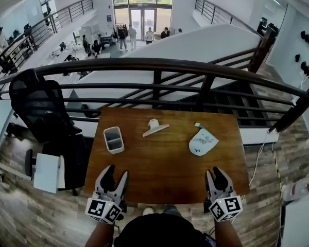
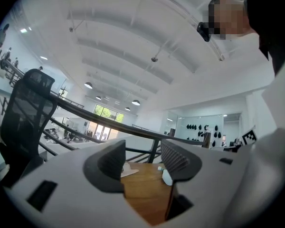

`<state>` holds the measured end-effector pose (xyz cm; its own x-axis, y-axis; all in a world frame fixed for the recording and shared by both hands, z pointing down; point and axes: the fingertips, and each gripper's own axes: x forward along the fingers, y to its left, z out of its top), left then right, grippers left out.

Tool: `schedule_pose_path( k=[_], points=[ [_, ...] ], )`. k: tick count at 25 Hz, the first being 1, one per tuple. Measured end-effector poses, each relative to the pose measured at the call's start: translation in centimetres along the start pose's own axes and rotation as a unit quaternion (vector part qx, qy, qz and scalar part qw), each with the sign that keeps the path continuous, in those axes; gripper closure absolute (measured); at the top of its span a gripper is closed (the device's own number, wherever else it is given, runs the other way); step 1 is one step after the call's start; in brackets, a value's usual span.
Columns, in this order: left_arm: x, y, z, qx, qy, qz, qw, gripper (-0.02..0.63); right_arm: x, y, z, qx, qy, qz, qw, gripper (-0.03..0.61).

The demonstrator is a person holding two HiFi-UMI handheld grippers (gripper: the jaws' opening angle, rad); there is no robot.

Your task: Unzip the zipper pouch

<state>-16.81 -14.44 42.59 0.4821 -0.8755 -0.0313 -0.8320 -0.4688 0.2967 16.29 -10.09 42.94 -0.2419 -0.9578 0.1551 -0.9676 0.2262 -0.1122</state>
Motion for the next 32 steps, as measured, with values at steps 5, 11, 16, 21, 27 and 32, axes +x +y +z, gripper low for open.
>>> schedule_pose_path(
  k=[5, 11, 16, 21, 27, 32],
  points=[
    [3.8, -0.3, 0.8, 0.011, -0.009, 0.004, 0.9999, 0.376, 4.2, -2.2, 1.2, 0.005, -0.014, 0.027, 1.0, 0.462],
    [7.4, -0.8, 0.6, 0.016, 0.001, 0.008, 0.9998, 0.377, 8.4, -6.1, 0.2, 0.047, 0.002, 0.038, 0.998, 0.449],
    [9.6, -0.9, -0.9, 0.022, 0.02, 0.016, 0.9994, 0.377, 11.2, -10.0, -2.6, 0.071, 0.043, 0.029, 0.996, 0.446],
    [11.5, -1.3, -2.5, 0.03, 0.047, 0.025, 0.9982, 0.377, 13.5, -13.5, -5.4, 0.08, 0.083, 0.022, 0.993, 0.446],
    [13.5, -2.0, -5.1, 0.027, 0.078, 0.034, 0.996, 0.378, 15.3, -17.3, -9.1, 0.094, 0.124, 0.001, 0.988, 0.447],
    [14.9, -3.2, -7.4, 0.027, 0.11, 0.026, 0.9932, 0.377, 16.5, -21.9, -12.5, 0.16, 0.152, -0.065, 0.973, 0.449]
  ],
)
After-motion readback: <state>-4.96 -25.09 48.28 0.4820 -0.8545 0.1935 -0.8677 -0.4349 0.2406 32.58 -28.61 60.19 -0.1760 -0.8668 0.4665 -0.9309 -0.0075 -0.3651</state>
